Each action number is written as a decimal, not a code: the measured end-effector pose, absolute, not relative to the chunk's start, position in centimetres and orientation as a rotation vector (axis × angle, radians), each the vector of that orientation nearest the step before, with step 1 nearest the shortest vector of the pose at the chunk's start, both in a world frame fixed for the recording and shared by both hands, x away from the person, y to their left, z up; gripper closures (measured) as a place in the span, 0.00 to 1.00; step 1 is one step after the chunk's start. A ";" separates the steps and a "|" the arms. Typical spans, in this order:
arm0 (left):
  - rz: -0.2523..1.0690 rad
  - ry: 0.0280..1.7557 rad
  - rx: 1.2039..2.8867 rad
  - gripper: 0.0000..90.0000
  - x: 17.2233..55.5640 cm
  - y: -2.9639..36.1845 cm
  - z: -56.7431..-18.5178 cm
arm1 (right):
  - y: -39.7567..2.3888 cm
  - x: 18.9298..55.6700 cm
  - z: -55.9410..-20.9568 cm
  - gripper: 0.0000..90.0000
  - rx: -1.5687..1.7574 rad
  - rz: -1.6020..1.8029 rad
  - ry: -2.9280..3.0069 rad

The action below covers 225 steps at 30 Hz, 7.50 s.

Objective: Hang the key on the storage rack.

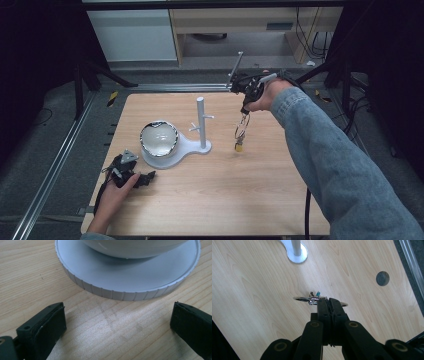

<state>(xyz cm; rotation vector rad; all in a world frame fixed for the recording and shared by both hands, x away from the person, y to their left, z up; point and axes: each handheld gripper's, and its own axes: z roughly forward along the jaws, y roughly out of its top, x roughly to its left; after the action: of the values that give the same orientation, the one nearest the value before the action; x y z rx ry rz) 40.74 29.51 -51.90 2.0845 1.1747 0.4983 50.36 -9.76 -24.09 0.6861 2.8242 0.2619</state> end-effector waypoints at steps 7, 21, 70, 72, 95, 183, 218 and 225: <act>0.498 1.176 2.083 0.00 40.7 29.5 -51.9 | -9.1 50.2 -23.3 0.99 0.670 0.284 2.822; 0.498 1.176 2.083 0.00 40.7 29.5 -51.9 | -7.0 50.4 -22.4 0.99 0.619 0.288 2.815; 0.499 1.176 2.083 0.00 40.7 29.5 -51.9 | -0.4 50.9 -21.8 0.99 0.494 0.287 2.848; 0.499 1.176 2.083 0.00 40.7 29.5 -51.9 | -0.3 50.9 -21.8 0.99 0.494 0.285 2.846; 0.500 1.177 2.083 0.00 40.7 29.5 -51.9 | -1.3 51.8 -23.7 1.00 0.541 0.285 2.867; 0.501 1.183 2.079 0.00 40.6 29.5 -51.9 | -20.0 48.7 -37.1 0.21 0.960 0.545 2.543; 0.501 1.183 2.079 0.00 40.6 29.5 -51.9 | -23.6 48.6 -48.5 0.17 1.289 0.771 2.285; 0.501 1.183 2.079 0.00 40.6 29.5 -51.9 | -24.2 48.2 -49.9 0.10 1.304 0.824 2.220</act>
<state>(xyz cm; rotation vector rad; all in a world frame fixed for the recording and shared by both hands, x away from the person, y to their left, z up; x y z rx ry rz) 40.60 29.51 -51.91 2.0790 1.1832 0.5011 48.23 -24.15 -49.86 1.3036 2.2201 0.8239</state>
